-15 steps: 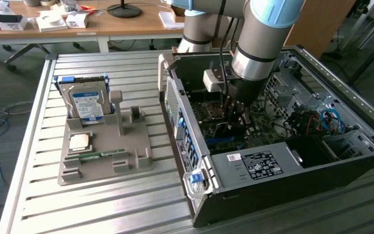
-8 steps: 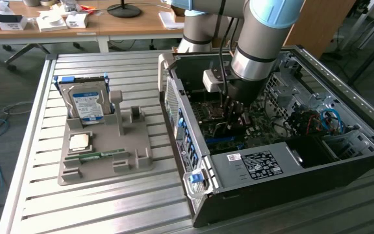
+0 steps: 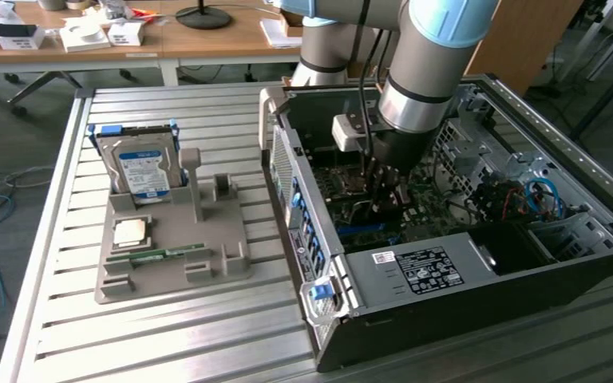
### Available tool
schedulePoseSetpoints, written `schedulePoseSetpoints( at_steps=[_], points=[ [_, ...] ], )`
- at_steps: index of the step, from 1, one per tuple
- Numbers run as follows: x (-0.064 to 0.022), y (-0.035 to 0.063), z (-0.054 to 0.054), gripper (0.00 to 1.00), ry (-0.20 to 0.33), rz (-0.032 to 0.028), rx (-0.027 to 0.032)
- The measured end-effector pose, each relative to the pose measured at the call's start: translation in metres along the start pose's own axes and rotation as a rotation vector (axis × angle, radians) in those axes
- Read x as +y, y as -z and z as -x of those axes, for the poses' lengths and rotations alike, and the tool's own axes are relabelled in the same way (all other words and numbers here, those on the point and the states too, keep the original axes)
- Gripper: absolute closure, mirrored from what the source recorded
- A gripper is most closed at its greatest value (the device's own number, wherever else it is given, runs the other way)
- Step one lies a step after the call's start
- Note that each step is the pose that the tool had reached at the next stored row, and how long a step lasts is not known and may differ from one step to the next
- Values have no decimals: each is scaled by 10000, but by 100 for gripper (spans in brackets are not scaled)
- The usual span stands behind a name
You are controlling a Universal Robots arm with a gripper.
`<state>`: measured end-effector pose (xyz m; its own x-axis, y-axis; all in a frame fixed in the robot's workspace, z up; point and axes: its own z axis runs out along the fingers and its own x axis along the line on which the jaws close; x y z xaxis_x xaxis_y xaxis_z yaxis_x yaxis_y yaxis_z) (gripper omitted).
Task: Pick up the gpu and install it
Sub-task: 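Insert the gpu into the slot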
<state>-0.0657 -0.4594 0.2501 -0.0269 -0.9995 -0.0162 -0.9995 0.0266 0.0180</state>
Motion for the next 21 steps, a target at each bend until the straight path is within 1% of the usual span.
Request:
schedulePoseSetpoints(
  at_steps=[21],
  points=[
    [4, -27, -1, 74, 0, 0, 5]
  ],
)
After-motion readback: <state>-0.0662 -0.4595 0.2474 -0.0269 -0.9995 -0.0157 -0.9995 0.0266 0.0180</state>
